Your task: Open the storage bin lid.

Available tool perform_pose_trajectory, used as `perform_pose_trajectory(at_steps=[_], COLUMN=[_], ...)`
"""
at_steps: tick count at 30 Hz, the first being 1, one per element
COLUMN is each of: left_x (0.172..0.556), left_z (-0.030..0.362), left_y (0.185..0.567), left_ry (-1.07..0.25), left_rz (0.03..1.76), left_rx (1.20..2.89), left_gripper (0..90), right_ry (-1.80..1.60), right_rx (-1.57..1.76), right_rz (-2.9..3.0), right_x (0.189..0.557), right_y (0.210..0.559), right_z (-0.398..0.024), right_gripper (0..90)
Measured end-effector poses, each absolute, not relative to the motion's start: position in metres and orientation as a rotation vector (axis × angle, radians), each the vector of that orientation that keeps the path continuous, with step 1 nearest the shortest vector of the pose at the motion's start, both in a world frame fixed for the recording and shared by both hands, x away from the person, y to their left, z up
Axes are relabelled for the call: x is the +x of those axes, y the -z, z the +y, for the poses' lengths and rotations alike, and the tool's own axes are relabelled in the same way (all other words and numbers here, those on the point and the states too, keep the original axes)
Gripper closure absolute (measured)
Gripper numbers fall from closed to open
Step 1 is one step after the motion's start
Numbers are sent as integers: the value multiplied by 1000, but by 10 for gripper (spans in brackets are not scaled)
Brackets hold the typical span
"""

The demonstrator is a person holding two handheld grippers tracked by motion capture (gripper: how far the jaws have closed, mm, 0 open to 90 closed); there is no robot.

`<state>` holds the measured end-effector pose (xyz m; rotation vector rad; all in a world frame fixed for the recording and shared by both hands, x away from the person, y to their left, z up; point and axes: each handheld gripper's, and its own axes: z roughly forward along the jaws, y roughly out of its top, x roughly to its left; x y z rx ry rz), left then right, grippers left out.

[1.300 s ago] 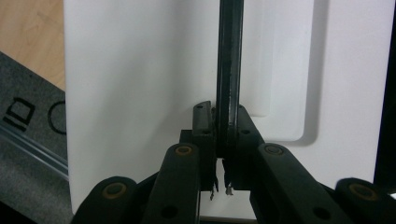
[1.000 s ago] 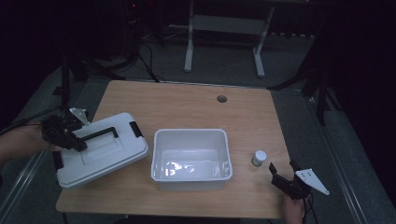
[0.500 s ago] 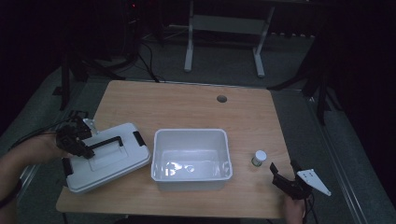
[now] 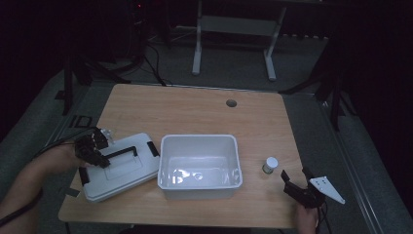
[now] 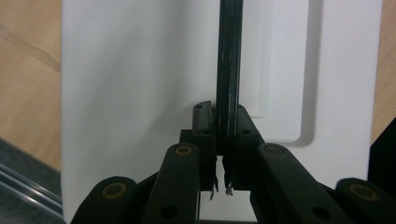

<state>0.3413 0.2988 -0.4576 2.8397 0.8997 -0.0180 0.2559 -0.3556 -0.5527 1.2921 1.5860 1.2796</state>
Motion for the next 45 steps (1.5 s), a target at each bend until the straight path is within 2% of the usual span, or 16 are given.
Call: perform_pose_trajectory(at_steps=[16, 26, 27, 31, 38, 40, 45], left_x=[344, 346, 346, 345, 346, 345, 343], left_z=[294, 297, 297, 296, 304, 306, 308], left_y=[488, 493, 492, 487, 483, 482, 481], left_ry=[118, 153, 150, 121, 81, 70, 73], left_rz=[927, 939, 937, 939, 1020, 1016, 1062], left_rx=[2905, 2872, 2866, 2819, 2802, 2788, 2776], left_gripper=[833, 827, 807, 618, 458, 453, 336], right_ry=[-1281, -1275, -1274, -1274, -1281, -1280, -1201], right_rx=[1290, 1293, 1296, 1302, 1351, 1374, 1416], right_rz=[1588, 1601, 1603, 1612, 1661, 1685, 1820], right_x=[256, 257, 257, 258, 262, 264, 268], right_y=[553, 553, 553, 553, 552, 551, 549], right_z=[-356, -355, -355, -356, -359, -361, -362], right_gripper=[129, 129, 129, 129, 129, 129, 128])
